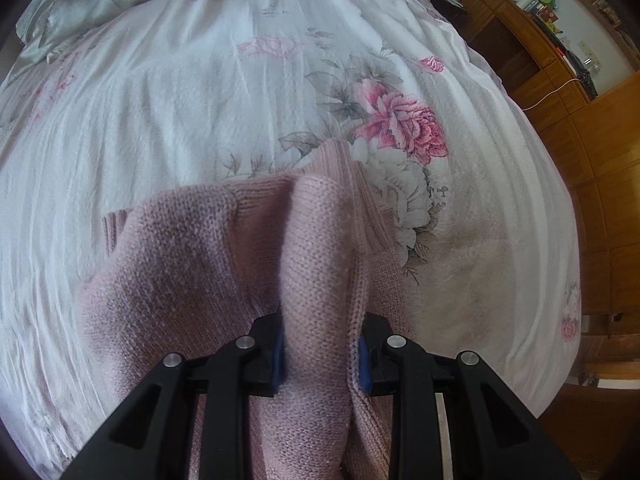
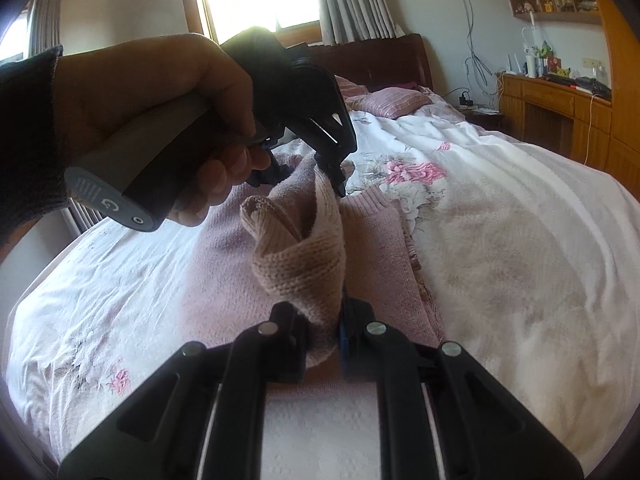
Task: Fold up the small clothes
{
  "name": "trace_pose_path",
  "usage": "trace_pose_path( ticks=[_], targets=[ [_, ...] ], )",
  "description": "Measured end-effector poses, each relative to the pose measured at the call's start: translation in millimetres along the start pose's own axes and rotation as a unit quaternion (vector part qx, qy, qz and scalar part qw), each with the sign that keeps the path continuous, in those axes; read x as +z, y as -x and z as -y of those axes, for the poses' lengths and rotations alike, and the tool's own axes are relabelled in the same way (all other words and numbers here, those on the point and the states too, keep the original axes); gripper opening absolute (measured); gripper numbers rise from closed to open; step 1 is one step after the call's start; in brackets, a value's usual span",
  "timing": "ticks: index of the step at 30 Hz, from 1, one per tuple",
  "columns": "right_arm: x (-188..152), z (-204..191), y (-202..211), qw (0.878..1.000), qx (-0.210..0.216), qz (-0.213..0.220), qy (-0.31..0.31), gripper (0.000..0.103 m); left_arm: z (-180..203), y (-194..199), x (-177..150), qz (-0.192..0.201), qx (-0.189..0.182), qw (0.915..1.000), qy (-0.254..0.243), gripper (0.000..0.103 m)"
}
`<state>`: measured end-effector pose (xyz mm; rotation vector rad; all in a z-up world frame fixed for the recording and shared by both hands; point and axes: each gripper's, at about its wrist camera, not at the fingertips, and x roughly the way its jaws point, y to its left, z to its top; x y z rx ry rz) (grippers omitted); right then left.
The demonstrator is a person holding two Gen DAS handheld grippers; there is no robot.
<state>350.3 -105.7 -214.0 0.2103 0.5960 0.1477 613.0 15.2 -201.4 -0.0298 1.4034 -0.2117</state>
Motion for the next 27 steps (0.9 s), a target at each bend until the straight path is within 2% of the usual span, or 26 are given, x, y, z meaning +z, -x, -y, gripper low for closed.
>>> trace_pose_path(
  ticks=[12,18,22,23,25,27],
  targets=[
    [-19.5,36.5,-14.1,0.998,0.031,-0.028,-0.043,0.01,20.4,-25.4,-4.4,0.013,0.042,0.999,0.004,0.028],
    [-25.4,46.2,-15.1,0.996,0.047,-0.039,-0.058,0.01,29.1,-29.0,-7.8,0.031,0.067,0.9968,0.028,0.03],
    [-29.5,57.4,-18.4,0.993,0.063,-0.052,-0.086,0.01,31.3,-29.8,-12.2,0.049,0.065,0.9958,0.041,0.032],
    [-30.3,59.7,-19.4,0.992,0.067,-0.056,-0.09,0.01,30.2,-29.7,-12.3,0.055,0.061,0.9956,0.046,0.033],
    [-32.0,67.7,-21.7,0.988,0.084,-0.067,-0.11,0.01,25.6,-25.6,-14.7,0.075,0.021,0.9945,0.069,0.039],
    [-33.8,81.2,-24.8,0.98,0.107,-0.081,-0.146,0.01,18.7,-19.1,-17.2,0.098,-0.066,0.9882,0.097,0.049]
  ],
)
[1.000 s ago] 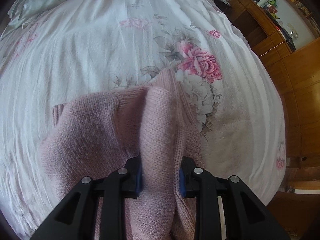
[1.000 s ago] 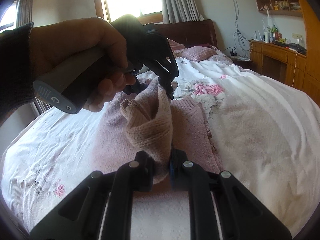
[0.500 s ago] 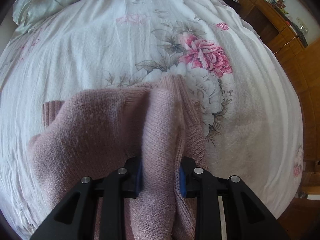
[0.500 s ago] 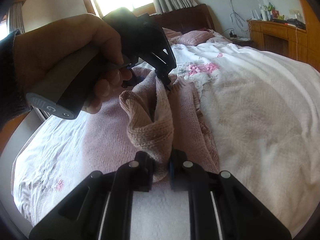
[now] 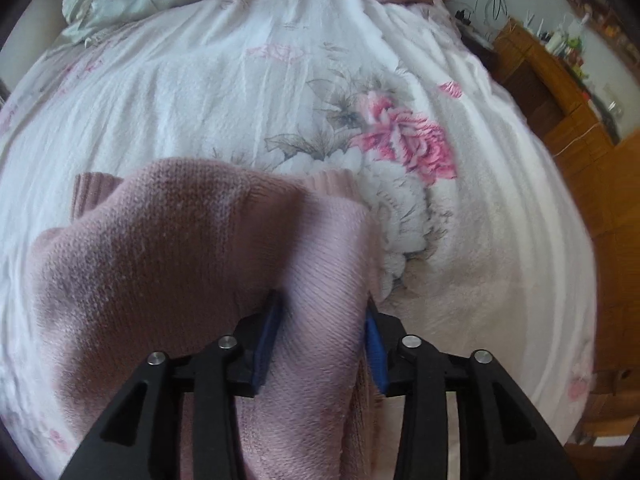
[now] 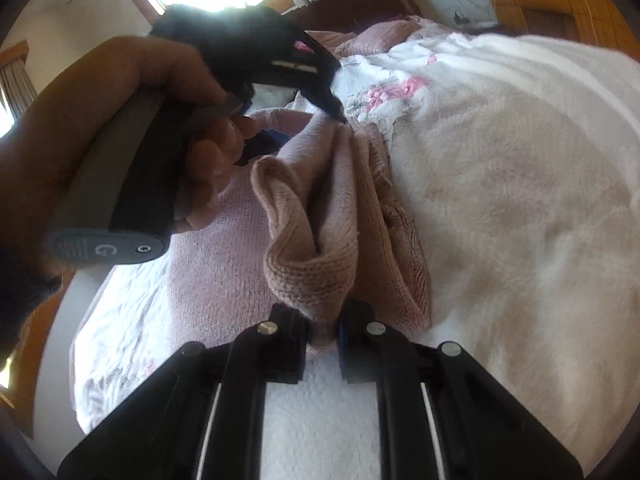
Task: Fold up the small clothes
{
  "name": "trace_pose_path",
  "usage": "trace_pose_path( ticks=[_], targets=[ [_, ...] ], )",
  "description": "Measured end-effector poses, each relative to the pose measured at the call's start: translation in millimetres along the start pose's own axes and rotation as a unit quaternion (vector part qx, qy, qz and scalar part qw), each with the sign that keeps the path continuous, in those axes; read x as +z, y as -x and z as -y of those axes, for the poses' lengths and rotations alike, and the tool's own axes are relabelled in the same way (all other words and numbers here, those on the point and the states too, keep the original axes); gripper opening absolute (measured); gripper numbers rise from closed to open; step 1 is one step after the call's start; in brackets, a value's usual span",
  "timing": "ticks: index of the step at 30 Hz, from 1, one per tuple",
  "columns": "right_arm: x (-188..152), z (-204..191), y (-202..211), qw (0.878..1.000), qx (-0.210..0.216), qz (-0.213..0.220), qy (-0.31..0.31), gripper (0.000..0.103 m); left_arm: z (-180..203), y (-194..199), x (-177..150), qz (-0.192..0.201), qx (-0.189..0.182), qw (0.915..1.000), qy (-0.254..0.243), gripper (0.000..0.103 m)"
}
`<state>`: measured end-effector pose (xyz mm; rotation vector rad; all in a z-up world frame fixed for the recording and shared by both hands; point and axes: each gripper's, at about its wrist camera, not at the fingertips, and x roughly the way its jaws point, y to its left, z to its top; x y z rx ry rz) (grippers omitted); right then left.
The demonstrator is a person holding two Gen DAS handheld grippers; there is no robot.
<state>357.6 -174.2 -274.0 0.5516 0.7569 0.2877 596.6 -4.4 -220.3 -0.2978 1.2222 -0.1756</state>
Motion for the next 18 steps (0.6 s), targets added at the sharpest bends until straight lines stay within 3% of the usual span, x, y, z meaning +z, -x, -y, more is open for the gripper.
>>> trace_pose_path(
  ticks=[2,6,7,8,10,14,15,16,18],
  targets=[
    [1.2,10.8,0.0,0.999,0.02,-0.013,-0.025,0.01,-4.4,6.6,-1.0,0.0,-0.054,0.9985,0.012,0.053],
    [8.2,23.3,-2.9,0.995,0.073,-0.045,-0.058,0.019,-23.9,36.9,-7.1,0.019,-0.106,0.994,0.015,0.053],
    [10.9,25.8,-4.5,0.993,0.086,-0.054,-0.066,0.026,-31.0,45.6,-9.6,0.019,-0.117,0.9928,0.017,0.053],
    [14.1,29.1,-5.8,0.991,0.097,-0.061,-0.075,0.043,-37.2,53.1,-10.8,0.018,-0.126,0.9917,0.016,0.053],
    [21.0,31.3,-7.2,0.987,0.114,-0.069,-0.089,0.064,-51.9,68.7,-20.1,0.012,-0.136,0.9905,0.009,0.055],
    [38.5,31.7,-6.5,0.981,0.14,-0.085,-0.106,0.075,-80.3,92.7,-37.7,-0.001,-0.149,0.9887,-0.012,0.057],
    [41.6,32.5,-9.6,0.98,0.135,-0.097,-0.11,0.074,-87.8,97.9,-41.4,-0.003,-0.152,0.9883,-0.017,0.057],
    [44.5,31.9,-13.3,0.979,0.133,-0.11,-0.107,0.067,-94.7,102.4,-44.4,-0.003,-0.153,0.988,-0.019,0.057],
    [50.2,28.0,-22.8,0.978,0.113,-0.153,-0.084,0.029,-107.8,110.4,-49.0,-0.002,-0.161,0.9867,-0.019,0.058]
  ],
)
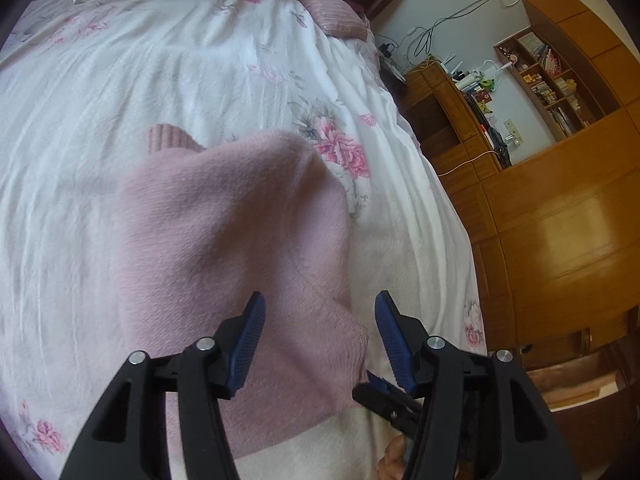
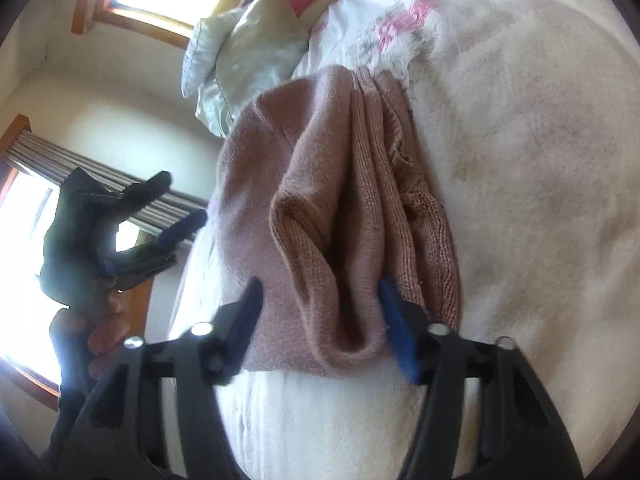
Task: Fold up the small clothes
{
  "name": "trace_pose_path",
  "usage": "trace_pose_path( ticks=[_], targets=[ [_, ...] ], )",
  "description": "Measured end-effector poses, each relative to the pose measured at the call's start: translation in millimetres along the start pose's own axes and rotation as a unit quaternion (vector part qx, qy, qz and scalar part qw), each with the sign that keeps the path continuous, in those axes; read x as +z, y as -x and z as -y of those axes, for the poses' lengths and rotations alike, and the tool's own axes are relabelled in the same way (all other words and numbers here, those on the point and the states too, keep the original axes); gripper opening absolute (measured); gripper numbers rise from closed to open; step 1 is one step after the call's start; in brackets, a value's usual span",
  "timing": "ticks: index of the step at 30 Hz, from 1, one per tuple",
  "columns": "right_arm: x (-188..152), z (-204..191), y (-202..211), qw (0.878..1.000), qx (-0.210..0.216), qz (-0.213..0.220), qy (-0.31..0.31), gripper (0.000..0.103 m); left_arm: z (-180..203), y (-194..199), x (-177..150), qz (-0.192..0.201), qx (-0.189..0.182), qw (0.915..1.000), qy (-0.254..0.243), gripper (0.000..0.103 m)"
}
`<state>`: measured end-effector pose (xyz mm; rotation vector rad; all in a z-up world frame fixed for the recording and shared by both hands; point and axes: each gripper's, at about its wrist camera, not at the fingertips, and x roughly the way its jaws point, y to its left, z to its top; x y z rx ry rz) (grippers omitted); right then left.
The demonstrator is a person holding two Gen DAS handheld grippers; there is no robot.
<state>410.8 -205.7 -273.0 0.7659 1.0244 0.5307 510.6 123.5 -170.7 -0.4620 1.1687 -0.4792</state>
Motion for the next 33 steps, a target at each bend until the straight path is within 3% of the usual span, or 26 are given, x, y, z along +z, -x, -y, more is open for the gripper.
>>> trace_pose_path(
  ticks=[1,5,7,8,10,12,14,16,18,19,20,22,27,30,33],
  targets=[
    [1.5,-1.1,-0.5,1.0,-0.019,-0.009,0.009,0.014,-4.2,3.7,-2.1,0.001,-0.006,1.0,0.0,0.058],
    [2.5,15.4,2.4,0.999,-0.048,-0.019,0.002,0.014,-13.3,3.1,-16.0,-0.018,-0.022,0.999,-0.033,0.058],
    [5.8,15.0,9.9,1.0,-0.016,-0.016,0.002,0.025,-18.2,-2.5,-27.5,-0.033,-0.038,0.9972,-0.056,0.058],
    [11.4,14.2,16.8,1.0,-0.003,-0.008,-0.001,0.039,-21.1,-6.6,-32.7,-0.038,-0.044,0.9962,-0.064,0.058],
    [31.2,11.7,31.8,0.999,0.012,0.03,-0.017,0.05,-28.5,-19.0,-41.5,-0.053,-0.06,0.994,-0.075,0.058],
    [54.9,6.5,27.1,0.999,0.01,0.03,-0.02,0.05,-35.8,-30.1,-47.8,-0.063,-0.078,0.9918,-0.079,0.058],
    [76.3,2.4,2.4,1.0,0.016,0.0,-0.021,0.06,-40.9,-36.9,-50.3,-0.064,-0.096,0.99,-0.081,0.058],
    [89.7,-1.3,-21.6,1.0,-0.001,-0.025,-0.018,0.06,-46.8,-41.2,-50.3,-0.064,-0.112,0.9886,-0.078,0.058],
    [94.4,-9.2,-42.0,0.999,-0.007,-0.045,0.0,0.055,-53.7,-43.2,-48.5,-0.064,-0.127,0.9873,-0.071,0.058],
    [95.6,-13.5,-46.7,0.998,-0.031,-0.048,0.018,0.027,-57.4,-43.7,-47.2,-0.065,-0.133,0.9867,-0.066,0.058],
    [96.4,-15.0,-46.0,0.998,-0.043,-0.043,0.034,0.026,-59.9,-43.1,-46.0,-0.067,-0.14,0.986,-0.06,0.058],
    [95.7,-5.8,-38.8,0.998,-0.055,-0.026,0.031,0.023,-63.6,-31.9,-40.0,-0.063,-0.177,0.9814,-0.041,0.057],
    [87.5,-0.5,-30.4,0.998,-0.05,-0.025,0.038,0.026,-72.8,18.3,14.6,0.023,-0.222,0.9743,-0.03,0.058],
    [99.1,-7.6,-27.7,0.997,-0.057,-0.027,0.043,0.032,-86.3,6.8,53.1,0.016,-0.189,0.9817,-0.021,0.058],
    [117.8,-28.9,-15.0,0.995,-0.077,0.018,0.064,0.036,-103.7,-23.0,71.4,-0.016,-0.169,0.9855,-0.004,0.056]
  ],
)
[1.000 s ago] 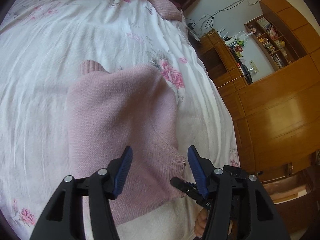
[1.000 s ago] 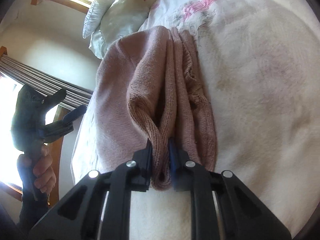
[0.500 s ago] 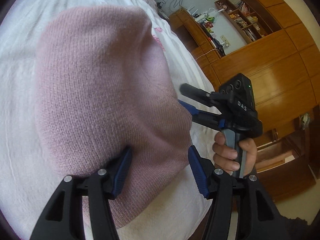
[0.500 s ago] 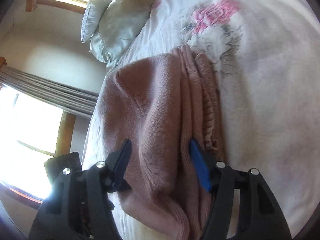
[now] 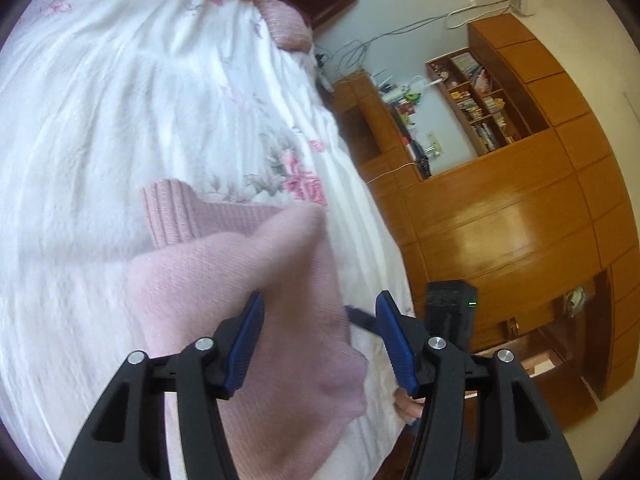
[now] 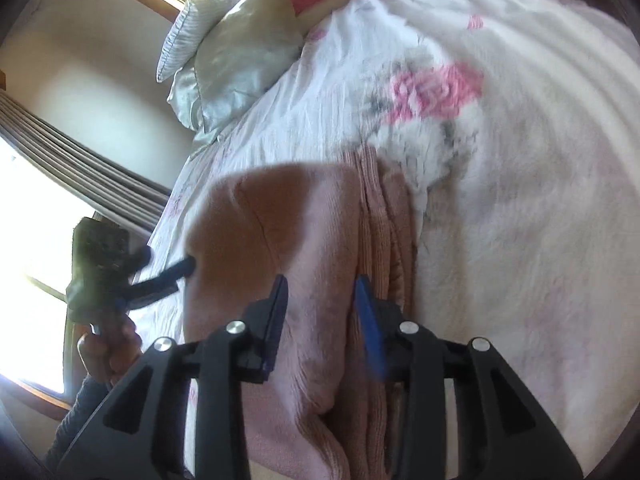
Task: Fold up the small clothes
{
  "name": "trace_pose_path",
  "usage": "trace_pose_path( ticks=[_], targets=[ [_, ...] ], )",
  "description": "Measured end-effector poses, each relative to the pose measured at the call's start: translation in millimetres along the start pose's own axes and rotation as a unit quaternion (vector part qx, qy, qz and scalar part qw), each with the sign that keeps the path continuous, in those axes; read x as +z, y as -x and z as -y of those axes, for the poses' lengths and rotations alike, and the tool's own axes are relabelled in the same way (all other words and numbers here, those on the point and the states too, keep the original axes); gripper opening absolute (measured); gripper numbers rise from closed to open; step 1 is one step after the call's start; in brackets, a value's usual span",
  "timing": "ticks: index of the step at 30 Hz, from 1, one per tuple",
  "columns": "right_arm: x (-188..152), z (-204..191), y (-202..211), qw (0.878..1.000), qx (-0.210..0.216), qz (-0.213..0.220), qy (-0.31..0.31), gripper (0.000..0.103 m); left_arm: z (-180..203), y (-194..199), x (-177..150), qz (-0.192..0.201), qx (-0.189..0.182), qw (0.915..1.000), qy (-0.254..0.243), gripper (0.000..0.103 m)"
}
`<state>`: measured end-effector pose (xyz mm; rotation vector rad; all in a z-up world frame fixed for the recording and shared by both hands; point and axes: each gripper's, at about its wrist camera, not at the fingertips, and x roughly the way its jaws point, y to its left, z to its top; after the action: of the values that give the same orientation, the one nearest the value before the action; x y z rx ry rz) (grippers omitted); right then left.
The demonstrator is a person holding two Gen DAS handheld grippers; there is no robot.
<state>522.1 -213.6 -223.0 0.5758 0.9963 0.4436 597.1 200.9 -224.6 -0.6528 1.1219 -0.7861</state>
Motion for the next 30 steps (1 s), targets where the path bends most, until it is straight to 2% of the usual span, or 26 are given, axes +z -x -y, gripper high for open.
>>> trace_pose_path(
  ticks=[3,5,6,7,8,9,10,12,14,15,16,17,19,21,23,24,25,26,30],
  targets=[
    [19.9,-16.5,-9.3,1.0,0.022,0.001,0.018,0.036,-16.1,-12.4,4.1,0.001,0.003,1.0,0.005,0.053],
    [28.9,-21.0,-31.3,0.998,0.044,-0.021,0.025,0.037,-23.7,-15.3,4.4,0.01,-0.001,0.9999,0.013,0.043],
    [32.3,-17.5,-44.0,0.998,0.042,-0.034,0.021,0.037,-27.6,-17.0,2.4,0.013,0.001,0.9998,0.015,0.041],
    [37.1,-14.0,-54.5,0.998,0.032,-0.045,0.016,0.037,-31.4,-17.7,1.4,0.015,0.008,0.9997,0.018,0.033],
    [40.9,-6.1,-66.9,0.998,0.017,-0.057,0.014,0.02,-36.4,-17.5,3.0,0.016,0.013,0.9995,0.023,0.022],
    [42.0,5.2,-74.5,0.998,-0.006,-0.059,0.018,0.005,-43.2,-16.5,3.4,0.017,0.018,0.9993,0.029,0.016],
    [41.4,18.0,-76.8,0.998,-0.012,-0.057,0.013,0.0,-52.1,-15.2,1.8,0.017,0.029,0.9988,0.035,0.002],
    [40.7,40.7,-74.4,0.997,0.032,-0.064,-0.036,0.0,-58.4,-14.6,0.5,0.016,0.021,0.9987,0.043,0.003],
    [39.8,31.7,-61.9,0.998,0.021,-0.056,-0.017,0.0,-44.4,-11.3,0.8,0.016,0.032,0.9989,0.03,0.002],
    [37.7,25.2,-54.2,0.998,0.025,-0.054,-0.013,0.003,-35.8,-4.3,-0.1,0.022,0.032,0.999,0.021,0.003],
    [35.3,17.0,-45.7,0.998,0.034,-0.051,-0.006,0.009,-24.6,3.5,-2.5,0.033,0.024,0.9991,0.012,0.017],
    [31.1,7.9,-37.5,0.997,0.051,-0.05,0.007,0.01,-12.9,13.2,-7.3,0.042,0.008,0.9991,-0.004,0.026],
    [16.8,-11.7,-30.9,0.994,0.075,-0.065,0.039,0.01,8.6,26.7,-23.5,0.042,-0.022,0.9981,-0.038,0.027],
    [-0.2,-21.4,-37.6,0.991,0.082,-0.09,0.063,0.01,14.3,24.7,-39.7,0.024,-0.016,0.9979,-0.058,0.028],
    [-11.5,-17.8,-49.6,0.99,0.047,-0.105,0.077,0.0,-1.6,8.6,-49.3,-0.002,0.022,0.9985,-0.05,0.024],
    [-14.5,-7.6,-52.6,0.991,0.043,-0.107,0.073,0.0,-11.5,3.4,-50.5,-0.004,0.028,0.9989,-0.038,0.016],
    [-14.9,2.5,-52.9,0.991,0.049,-0.105,0.063,0.0,-19.9,1.5,-50.4,-0.001,0.031,0.9993,-0.022,0.003],
    [-13.9,12.3,-50.6,0.992,0.057,-0.099,0.05,0.0,-24.5,-2.1,-50.9,0.0,0.024,0.9996,-0.014,0.003],
    [-13.4,35.9,-43.1,0.992,0.081,-0.092,0.012,0.0,-19.7,-10.0,-51.6,-0.002,0.039,0.9989,-0.025,0.003]
  ],
)
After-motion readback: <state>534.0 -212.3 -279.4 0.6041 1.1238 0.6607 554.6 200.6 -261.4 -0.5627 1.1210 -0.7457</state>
